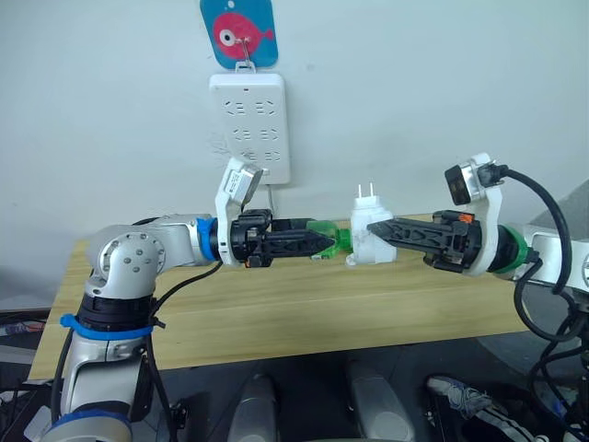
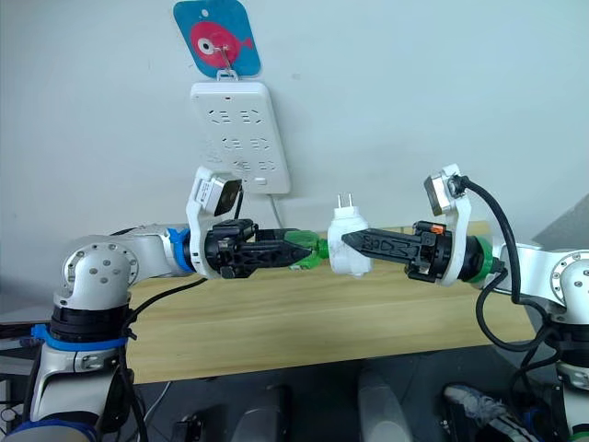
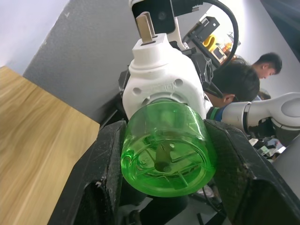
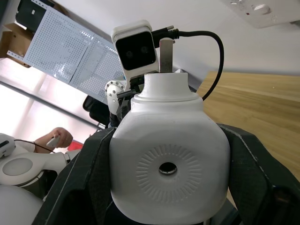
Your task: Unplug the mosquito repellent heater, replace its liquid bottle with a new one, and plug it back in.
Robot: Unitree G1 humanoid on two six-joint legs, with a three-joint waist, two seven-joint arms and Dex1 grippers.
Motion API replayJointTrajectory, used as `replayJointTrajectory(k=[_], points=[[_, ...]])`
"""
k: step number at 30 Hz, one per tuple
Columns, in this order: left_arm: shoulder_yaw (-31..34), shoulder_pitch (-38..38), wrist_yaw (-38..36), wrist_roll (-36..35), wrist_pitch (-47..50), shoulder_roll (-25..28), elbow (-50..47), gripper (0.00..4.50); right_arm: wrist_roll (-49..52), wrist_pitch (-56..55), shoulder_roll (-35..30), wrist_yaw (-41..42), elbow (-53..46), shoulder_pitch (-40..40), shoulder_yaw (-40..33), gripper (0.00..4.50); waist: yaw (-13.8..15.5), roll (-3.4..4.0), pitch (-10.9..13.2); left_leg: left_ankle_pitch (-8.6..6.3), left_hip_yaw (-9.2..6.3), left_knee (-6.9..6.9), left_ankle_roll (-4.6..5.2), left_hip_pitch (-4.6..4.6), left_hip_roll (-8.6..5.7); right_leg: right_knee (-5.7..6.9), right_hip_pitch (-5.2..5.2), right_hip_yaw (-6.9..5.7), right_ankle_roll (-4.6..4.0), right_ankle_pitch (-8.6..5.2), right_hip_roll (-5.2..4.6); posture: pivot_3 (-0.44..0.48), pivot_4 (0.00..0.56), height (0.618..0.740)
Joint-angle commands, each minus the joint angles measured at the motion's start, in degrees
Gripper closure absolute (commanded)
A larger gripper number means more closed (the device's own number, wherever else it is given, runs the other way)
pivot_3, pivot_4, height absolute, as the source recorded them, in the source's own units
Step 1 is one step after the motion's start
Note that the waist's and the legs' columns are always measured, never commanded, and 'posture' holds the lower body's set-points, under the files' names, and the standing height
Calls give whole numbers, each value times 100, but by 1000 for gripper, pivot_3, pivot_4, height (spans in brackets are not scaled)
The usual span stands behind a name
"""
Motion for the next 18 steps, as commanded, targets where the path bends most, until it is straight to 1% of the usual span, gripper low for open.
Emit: replayJointTrajectory(k=[1,6,13,15,17,18], points=[[-33,-40,-61,86,-178,-68,-157,2226,197,-110,-29,-60,-273,-83,41,1566,-2,0,0,0,0,0,0,0,0,0,0,0,0,0,0,-180,206,725],[-228,10,-198,406,-415,-133,-270,2226,197,-156,32,-153,-230,-155,114,1566,-2,0,0,0,0,0,0,0,0,0,0,0,0,0,0,-182,206,725],[-146,-16,-88,374,-457,-422,-219,2226,197,-39,33,-164,-222,-170,205,1566,-2,0,0,0,0,0,0,-1,0,0,0,0,0,0,0,-183,207,725],[-133,10,-86,414,-487,-473,-200,2226,197,50,-47,-136,-139,-164,200,817,-2,0,0,0,0,1,0,-1,0,0,0,0,0,0,0,-184,206,725],[-125,61,-104,526,-566,-492,-143,2226,197,138,-169,-101,-80,-155,187,213,5,0,0,0,0,1,0,-1,-1,0,1,-1,0,0,-1,-184,206,725],[-123,77,-109,565,-593,-499,-123,2226,197,162,-206,-97,-61,-155,185,0,5,0,0,0,-2,2,0,-3,-1,0,0,-2,0,0,0,-184,206,725]])
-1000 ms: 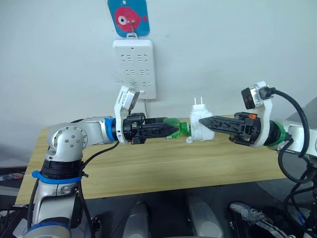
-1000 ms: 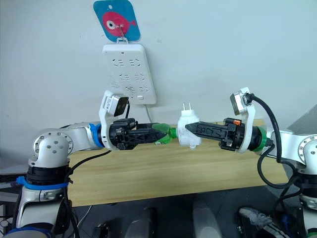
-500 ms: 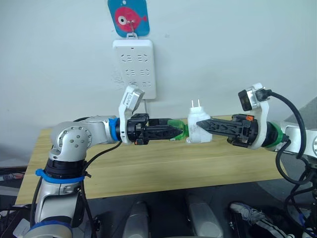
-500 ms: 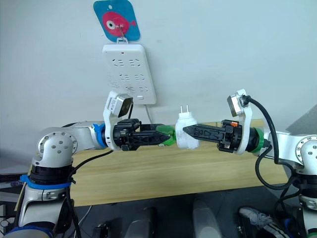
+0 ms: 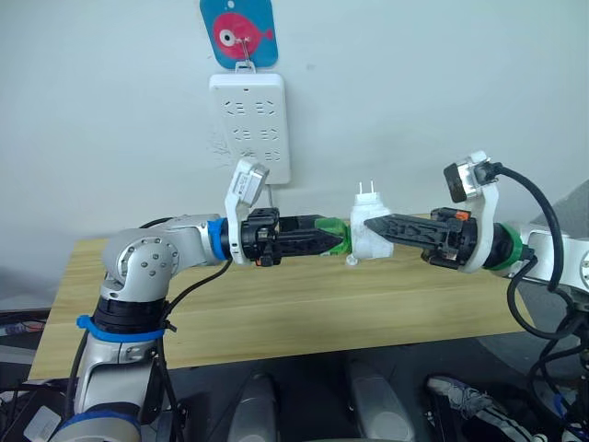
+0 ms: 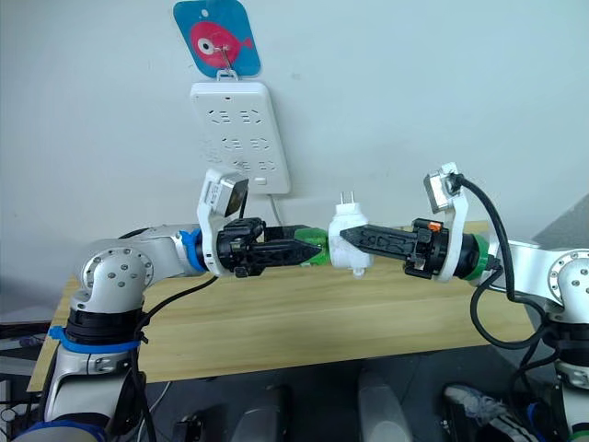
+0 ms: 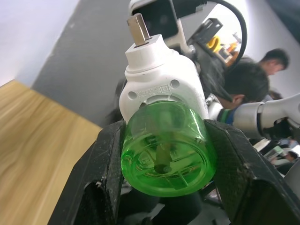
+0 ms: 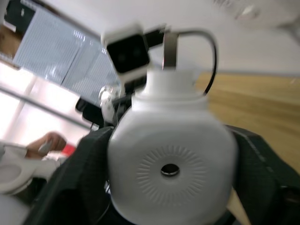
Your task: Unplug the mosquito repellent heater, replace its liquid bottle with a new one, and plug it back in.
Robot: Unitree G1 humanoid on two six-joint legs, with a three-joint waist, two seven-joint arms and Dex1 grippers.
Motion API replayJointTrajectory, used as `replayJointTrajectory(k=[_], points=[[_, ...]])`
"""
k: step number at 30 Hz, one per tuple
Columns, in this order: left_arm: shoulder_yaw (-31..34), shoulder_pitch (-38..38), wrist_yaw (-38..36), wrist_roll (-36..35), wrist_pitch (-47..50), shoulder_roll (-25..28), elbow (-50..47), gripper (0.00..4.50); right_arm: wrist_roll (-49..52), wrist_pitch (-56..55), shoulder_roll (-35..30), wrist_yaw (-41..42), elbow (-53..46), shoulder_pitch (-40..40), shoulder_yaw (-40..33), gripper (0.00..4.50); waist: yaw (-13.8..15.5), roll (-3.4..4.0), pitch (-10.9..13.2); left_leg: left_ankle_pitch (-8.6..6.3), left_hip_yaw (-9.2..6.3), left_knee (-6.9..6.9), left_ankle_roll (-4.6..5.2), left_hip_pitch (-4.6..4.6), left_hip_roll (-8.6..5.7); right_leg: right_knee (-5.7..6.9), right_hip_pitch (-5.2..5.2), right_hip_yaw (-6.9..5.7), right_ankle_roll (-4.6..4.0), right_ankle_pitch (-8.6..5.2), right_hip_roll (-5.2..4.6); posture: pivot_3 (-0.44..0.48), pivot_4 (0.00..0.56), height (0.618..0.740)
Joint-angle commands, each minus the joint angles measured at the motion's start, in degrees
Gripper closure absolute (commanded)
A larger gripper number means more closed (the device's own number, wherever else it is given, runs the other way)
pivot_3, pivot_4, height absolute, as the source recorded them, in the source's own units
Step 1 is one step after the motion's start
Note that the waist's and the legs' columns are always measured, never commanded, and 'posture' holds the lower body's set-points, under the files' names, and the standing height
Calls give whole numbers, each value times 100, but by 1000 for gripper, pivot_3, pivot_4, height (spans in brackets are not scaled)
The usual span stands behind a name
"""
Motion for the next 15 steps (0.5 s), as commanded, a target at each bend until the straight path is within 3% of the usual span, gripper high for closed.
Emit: replayJointTrajectory(k=[1,15], points=[[35,39,-33,86,-199,14,-83,2226,155,120,-216,107,-48,-26,-76,0,-4,0,0,0,1,0,0,-1,0,0,-1,1,0,0,0,-190,205,725],[432,-130,498,-219,-111,-421,306,2226,-214,126,-758,312,-612,385,-191,0,1,0,0,0,4,3,0,-1,0,0,-1,1,0,0,-1,-198,193,725]])
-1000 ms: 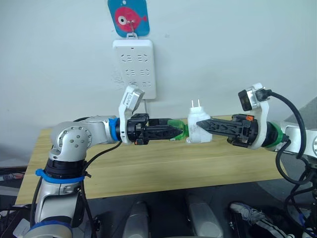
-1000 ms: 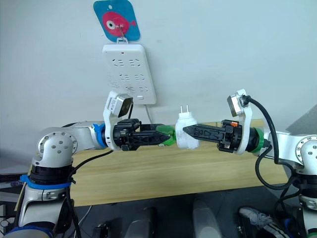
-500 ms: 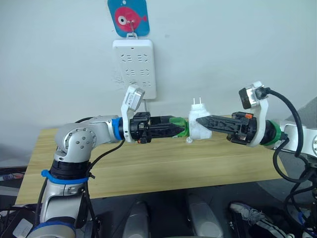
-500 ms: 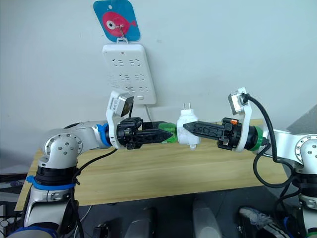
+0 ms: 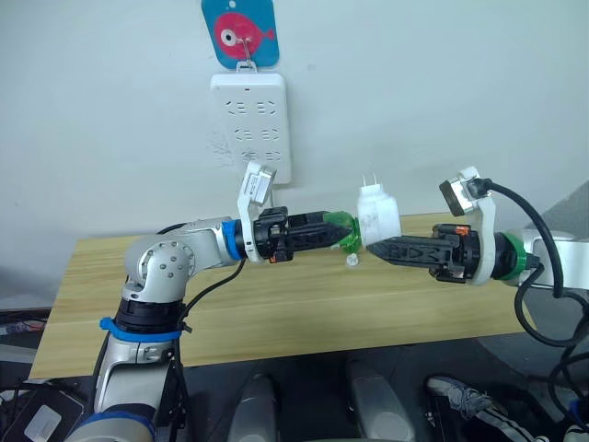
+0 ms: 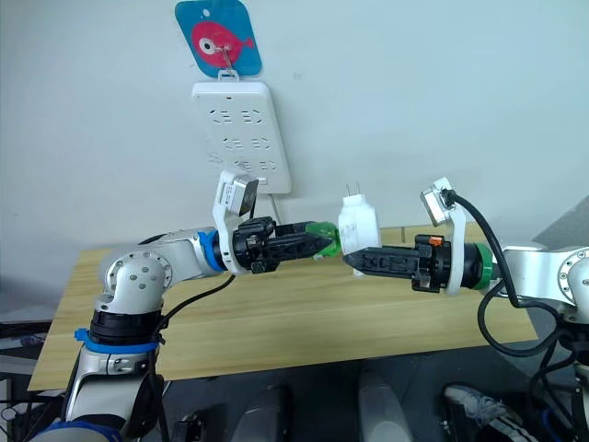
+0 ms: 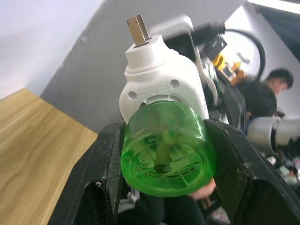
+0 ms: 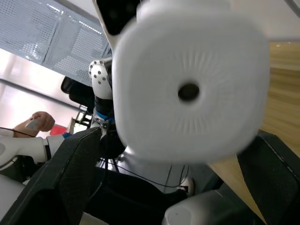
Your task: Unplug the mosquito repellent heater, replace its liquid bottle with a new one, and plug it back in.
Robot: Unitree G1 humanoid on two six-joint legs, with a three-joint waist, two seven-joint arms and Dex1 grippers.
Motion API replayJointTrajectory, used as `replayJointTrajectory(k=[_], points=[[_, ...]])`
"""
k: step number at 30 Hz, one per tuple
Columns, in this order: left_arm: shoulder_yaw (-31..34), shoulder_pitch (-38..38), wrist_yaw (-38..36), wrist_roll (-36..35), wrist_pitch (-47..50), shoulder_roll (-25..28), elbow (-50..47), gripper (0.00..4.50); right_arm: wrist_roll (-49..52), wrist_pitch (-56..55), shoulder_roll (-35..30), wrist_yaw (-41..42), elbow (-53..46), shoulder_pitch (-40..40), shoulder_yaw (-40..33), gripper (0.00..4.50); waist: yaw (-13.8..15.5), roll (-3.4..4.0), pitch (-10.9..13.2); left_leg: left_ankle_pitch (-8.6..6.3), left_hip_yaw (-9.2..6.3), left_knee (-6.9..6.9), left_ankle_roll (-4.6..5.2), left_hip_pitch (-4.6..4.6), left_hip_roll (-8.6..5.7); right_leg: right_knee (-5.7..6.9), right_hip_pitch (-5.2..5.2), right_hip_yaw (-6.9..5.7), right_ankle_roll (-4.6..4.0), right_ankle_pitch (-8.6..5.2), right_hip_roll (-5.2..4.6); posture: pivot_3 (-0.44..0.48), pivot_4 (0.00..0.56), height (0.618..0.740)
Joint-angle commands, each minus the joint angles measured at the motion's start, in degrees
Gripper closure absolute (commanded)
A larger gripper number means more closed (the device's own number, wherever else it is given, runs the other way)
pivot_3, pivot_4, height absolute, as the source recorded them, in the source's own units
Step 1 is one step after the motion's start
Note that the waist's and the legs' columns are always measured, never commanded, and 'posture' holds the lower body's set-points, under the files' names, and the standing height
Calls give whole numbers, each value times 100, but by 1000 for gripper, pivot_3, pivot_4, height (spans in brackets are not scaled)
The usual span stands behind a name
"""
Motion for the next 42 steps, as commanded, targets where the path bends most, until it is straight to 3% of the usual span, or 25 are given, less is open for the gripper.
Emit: replayJointTrajectory(k=[1,4,6,11,18,29,42], points=[[233,-143,99,-295,74,-79,-56,2226,-284,-57,-95,271,-525,169,-247,0,-3,0,0,0,0,0,0,0,0,0,0,0,0,0,0,-199,192,725],[335,-146,200,-366,173,-113,117,2226,-1043,-111,-195,718,-855,457,-431,0,0,0,0,0,0,0,0,0,0,0,0,-1,0,0,0,-206,190,725],[321,-124,145,-414,268,-55,132,2226,-1661,-134,-365,1275,-1054,707,-556,352,5,1,0,0,-1,2,0,0,-1,-1,1,-1,0,0,0,-208,190,725],[257,-81,-132,-573,664,200,117,2226,-3589,-729,-964,2583,-1316,1304,-574,2069,5,1,-1,1,0,2,-1,2,-2,-2,1,-2,1,0,0,-214,191,725],[-35,63,-701,-509,888,674,-149,2226,-4327,-971,-1178,3486,-851,1075,-857,4497,-55,1,-1,1,2,1,-2,4,-1,0,1,1,1,-1,1,-224,194,725],[-316,48,-1110,-298,818,846,-227,2226,-3848,-345,-469,3304,-461,-757,-610,4500,-63,1,-1,1,9,0,-1,2,4,-2,1,-3,0,0,-1,-228,199,725],[-354,32,-1152,-352,881,838,-416,2226,-4024,-107,176,3248,-493,-1165,-369,4500,-62,1,-1,1,10,2,-1,1,3,-1,1,-3,0,0,-4,-218,202,725]])
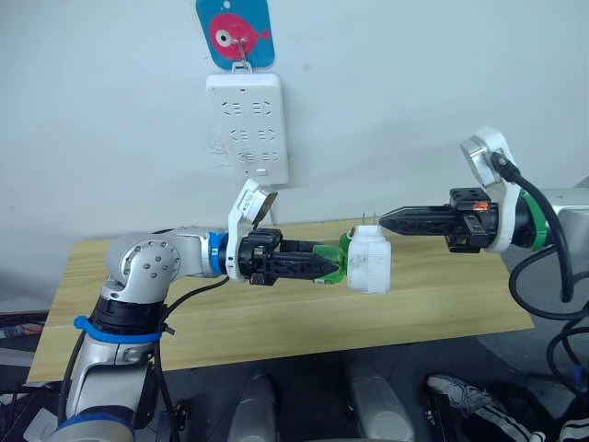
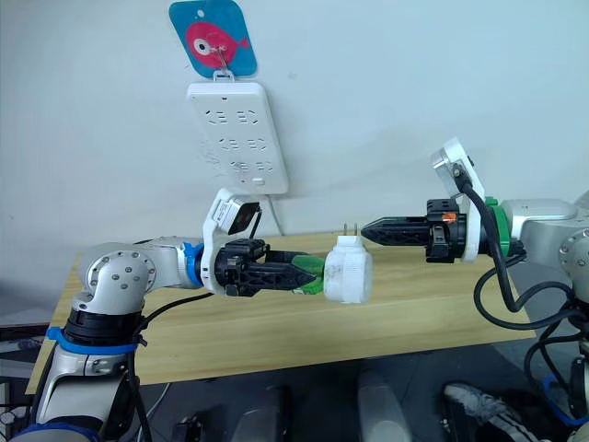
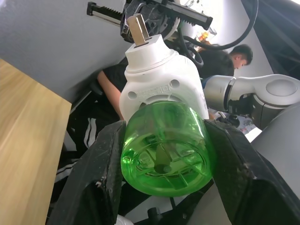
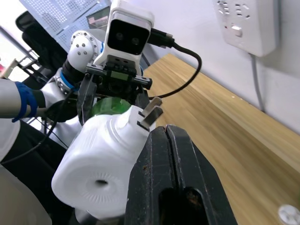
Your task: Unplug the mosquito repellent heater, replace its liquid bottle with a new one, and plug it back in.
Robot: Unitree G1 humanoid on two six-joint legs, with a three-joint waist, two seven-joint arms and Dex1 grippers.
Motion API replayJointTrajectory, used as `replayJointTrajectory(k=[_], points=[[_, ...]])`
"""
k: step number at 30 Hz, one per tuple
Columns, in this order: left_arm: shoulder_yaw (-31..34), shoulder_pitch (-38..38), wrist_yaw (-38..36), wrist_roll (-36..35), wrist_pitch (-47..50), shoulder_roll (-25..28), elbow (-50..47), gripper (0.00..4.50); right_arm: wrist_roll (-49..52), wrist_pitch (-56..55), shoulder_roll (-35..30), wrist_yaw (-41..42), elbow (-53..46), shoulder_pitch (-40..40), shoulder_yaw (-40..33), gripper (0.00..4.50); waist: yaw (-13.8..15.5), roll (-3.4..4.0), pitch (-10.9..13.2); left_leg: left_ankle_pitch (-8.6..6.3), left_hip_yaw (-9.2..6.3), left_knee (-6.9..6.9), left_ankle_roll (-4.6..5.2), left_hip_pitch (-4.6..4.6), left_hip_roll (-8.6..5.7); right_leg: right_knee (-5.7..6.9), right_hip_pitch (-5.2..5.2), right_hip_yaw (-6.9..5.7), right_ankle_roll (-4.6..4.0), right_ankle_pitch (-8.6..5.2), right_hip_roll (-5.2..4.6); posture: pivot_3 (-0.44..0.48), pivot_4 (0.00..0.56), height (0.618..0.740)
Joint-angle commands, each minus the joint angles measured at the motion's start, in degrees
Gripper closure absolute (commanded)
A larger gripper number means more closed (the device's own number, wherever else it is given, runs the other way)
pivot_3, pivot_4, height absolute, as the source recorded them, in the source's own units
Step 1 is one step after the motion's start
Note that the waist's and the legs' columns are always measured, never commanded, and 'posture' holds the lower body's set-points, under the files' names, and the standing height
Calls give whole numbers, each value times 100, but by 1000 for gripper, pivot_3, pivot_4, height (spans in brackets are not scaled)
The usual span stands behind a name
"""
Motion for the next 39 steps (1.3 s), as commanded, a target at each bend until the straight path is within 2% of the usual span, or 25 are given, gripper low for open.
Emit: replayJointTrajectory(k=[1,6,15,25,33,39], points=[[27,-58,-57,-127,7,11,-220,2226,-16,23,60,1,-209,-98,-36,4500,0,0,0,0,0,0,0,0,0,0,0,0,0,0,0,-218,202,725],[50,-83,12,-135,16,-58,-214,2226,-80,39,206,-141,-307,-17,-35,4500,-1,0,0,0,0,0,0,0,0,1,0,0,0,0,0,-218,203,725],[306,-17,296,-97,-74,-120,52,2226,-321,27,-253,-34,-190,89,-428,4500,0,0,0,0,0,1,0,1,0,1,0,0,0,0,0,-223,205,725],[272,32,304,-157,-55,-170,19,2226,383,289,159,-590,-67,-161,-692,4500,-4,0,0,0,1,1,1,1,1,3,0,1,0,0,0,-227,203,725],[322,-24,251,-283,38,-165,-58,2226,-618,-72,572,-953,256,22,-310,4500,-4,1,-1,0,1,1,0,1,-1,6,-1,1,0,0,0,-216,196,725],[397,-37,314,-258,-36,-128,7,2226,-466,307,134,-125,-377,551,-51,4500,0,2,-1,0,0,-1,-1,0,-1,5,-3,1,0,0,0,-206,193,725]])
